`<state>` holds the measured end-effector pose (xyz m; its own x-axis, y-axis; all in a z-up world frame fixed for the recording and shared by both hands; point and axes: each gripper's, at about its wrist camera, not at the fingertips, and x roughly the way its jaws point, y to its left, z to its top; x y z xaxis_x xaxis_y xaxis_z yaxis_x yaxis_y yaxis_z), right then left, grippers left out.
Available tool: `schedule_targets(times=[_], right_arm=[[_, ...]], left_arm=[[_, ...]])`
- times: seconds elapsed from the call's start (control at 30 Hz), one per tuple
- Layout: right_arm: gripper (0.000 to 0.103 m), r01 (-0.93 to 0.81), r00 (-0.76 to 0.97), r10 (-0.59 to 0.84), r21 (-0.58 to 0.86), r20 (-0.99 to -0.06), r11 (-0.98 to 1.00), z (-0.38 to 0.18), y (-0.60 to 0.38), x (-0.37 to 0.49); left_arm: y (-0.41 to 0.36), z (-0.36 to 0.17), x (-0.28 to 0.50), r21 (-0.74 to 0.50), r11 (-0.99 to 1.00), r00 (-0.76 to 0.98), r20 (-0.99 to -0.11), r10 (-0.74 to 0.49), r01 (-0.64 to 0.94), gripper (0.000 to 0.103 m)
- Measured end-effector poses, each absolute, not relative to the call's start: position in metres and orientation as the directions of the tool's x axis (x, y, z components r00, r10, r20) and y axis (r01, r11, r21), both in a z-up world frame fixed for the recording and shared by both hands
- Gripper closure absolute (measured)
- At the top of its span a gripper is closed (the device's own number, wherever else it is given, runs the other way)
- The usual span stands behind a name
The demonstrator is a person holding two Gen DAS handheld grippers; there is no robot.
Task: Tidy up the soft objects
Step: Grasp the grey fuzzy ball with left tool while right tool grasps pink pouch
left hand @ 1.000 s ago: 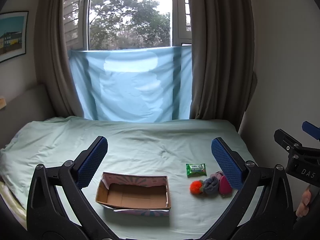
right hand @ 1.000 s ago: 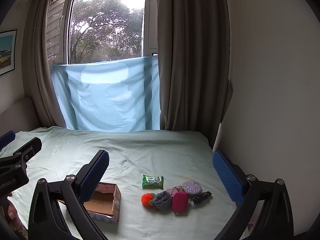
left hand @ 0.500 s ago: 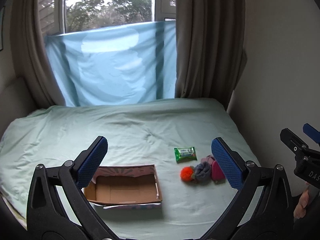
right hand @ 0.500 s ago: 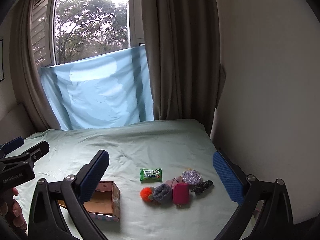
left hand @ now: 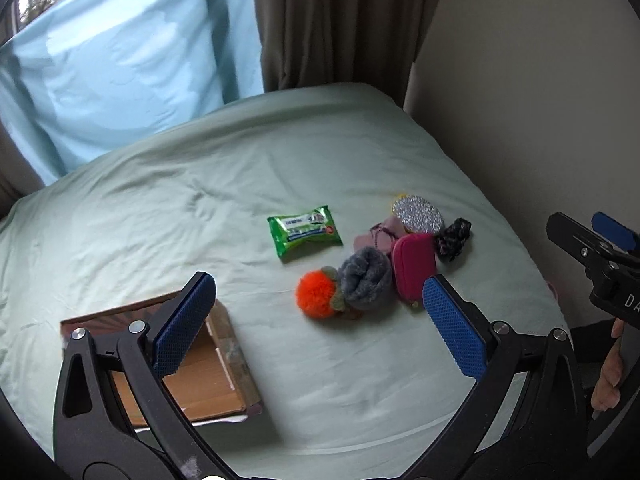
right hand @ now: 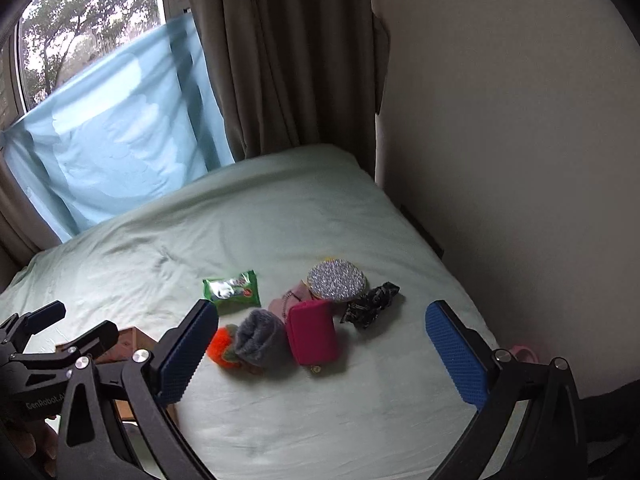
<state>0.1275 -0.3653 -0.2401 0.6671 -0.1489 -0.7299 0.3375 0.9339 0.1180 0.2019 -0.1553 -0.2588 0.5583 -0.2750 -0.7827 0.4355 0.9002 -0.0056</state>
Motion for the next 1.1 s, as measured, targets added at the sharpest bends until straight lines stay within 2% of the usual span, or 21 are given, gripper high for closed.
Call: schedule_targets(times=[0.23, 0.47, 0.63, 0.77, 0.97, 1.1], right_arm=[[0.000, 0.264, 0.613, -0.066, 0.125, -0.787, 0.956, -0.314, -0.397, 0.163], [0.000, 0.152, 0.577, 0.062, 0.181, -0.814, 0.972, -0.380, -0.406, 0.200], [0.000, 0.085, 0.557, 0.137, 0.220, -0.819, 0.972, -0.425, -0.400, 0.225], [0.000, 0.048, 0.537, 0.188, 0.253, -0.822, 0.966, -0.453, -0.396, 0.240], [0.012, 0.022, 0.512, 0.249, 0.303, -0.822, 0.953, -0.481, -0.396, 0.253], [0.029, 0.011, 0.489, 0.306, 0.357, -0.817, 0.934, -0.493, -0.396, 0.255]], left_arm=[[-0.212, -0.342, 0.220, 0.096, 0.803, 0.510, -0.815, -0.276, 0.588, 0.000], [-0.256, -0.403, 0.231, 0.216, 0.677, 0.492, -0.835, -0.245, 0.704, 0.000], [-0.281, -0.440, 0.242, 0.244, 0.606, 0.462, -0.855, -0.234, 0.757, 0.001], [-0.289, -0.462, 0.251, 0.242, 0.586, 0.441, -0.870, -0.223, 0.773, 0.007], [-0.298, -0.488, 0.266, 0.231, 0.596, 0.413, -0.891, -0.187, 0.769, 0.018], [-0.303, -0.495, 0.274, 0.239, 0.597, 0.416, -0.892, -0.176, 0.766, 0.028]])
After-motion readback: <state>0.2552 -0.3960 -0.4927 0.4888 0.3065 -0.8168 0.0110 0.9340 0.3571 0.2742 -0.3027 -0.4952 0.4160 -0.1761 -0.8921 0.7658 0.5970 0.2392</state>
